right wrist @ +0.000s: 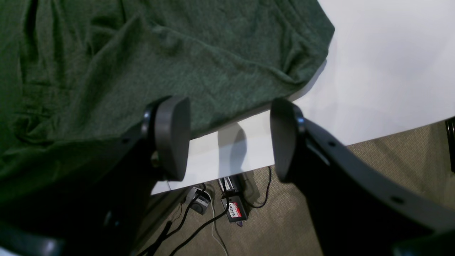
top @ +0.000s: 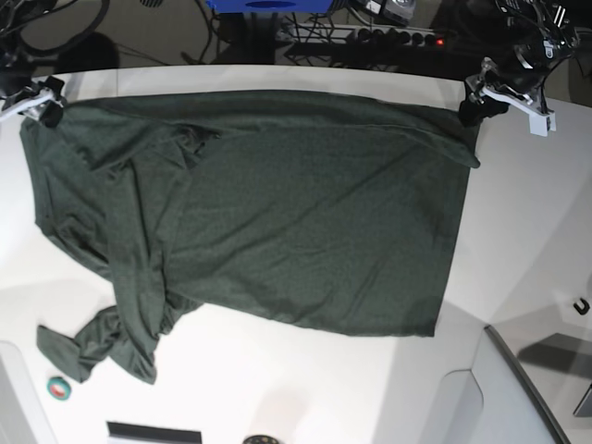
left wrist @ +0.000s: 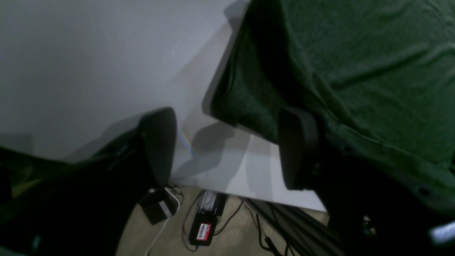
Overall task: Layout the t-shirt on the table in an organized manner, then fold the t-shirt properly
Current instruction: 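Release and regrasp the shirt corners with both grippers, then lift both held corners and drag the shirt toward the robot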
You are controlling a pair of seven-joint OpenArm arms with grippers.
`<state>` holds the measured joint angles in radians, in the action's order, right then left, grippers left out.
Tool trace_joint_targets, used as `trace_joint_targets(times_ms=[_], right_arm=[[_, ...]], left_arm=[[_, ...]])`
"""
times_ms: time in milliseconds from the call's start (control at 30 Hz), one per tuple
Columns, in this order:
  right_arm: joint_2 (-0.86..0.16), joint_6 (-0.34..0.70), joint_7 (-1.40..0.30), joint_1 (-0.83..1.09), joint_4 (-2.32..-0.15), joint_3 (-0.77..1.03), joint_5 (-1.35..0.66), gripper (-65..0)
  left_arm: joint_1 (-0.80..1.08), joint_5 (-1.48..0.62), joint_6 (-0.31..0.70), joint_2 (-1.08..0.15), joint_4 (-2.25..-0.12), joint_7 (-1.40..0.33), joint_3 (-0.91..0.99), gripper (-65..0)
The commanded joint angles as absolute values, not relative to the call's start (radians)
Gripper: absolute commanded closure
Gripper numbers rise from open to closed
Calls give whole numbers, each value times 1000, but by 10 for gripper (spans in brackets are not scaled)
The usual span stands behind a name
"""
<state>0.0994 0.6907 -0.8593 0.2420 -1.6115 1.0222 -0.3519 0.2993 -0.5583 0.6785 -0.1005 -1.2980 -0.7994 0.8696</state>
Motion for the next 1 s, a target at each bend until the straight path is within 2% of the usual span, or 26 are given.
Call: trace_joint_targets(times_ms=[0,100,267,333,433,733,767,800,867,900,967], right_arm=[[87,698,-842,242,-1627,1026,-367,-335],[87,698,-842,242,-1627,1026,-367,-335],[87,698,-842,242,-1629,1026,-367,-335],[87,698,-842,242,-1632,1026,-367,-335],[87,698,-842,242,-1632,1026,-367,-335],[87,698,-840,240,-1632,1027,-367,-335],[87,698,-840,240,-1632,1027,-367,-335],[87,698,-840,240,-1632,1027,-369,-335],[87,698,-840,234,-1632,1055,-369,-335],[88,698,-842,229,-1627,1090,-369,-335],[91,698,-848,193,-1624,1175,-371,-335]], left_arm=[[300,-575,682,-111,-1311,-786,872,-433],[291,-573,680,-111,-1299,-786,872,-423],[240,-479,688,-113,-1202,-785,874,-314],[234,-452,697,-107,-1199,-773,874,-290],[239,-444,698,-94,-1193,-725,874,-283],[240,-444,698,-94,-1185,-727,872,-275],[236,-444,698,-94,-1175,-728,872,-252],[234,-444,698,-94,-1159,-728,872,-199],[231,-446,698,-97,-1142,-727,874,-28],[231,-446,698,-97,-1141,-727,874,0],[231,-446,698,-97,-1141,-727,877,0]])
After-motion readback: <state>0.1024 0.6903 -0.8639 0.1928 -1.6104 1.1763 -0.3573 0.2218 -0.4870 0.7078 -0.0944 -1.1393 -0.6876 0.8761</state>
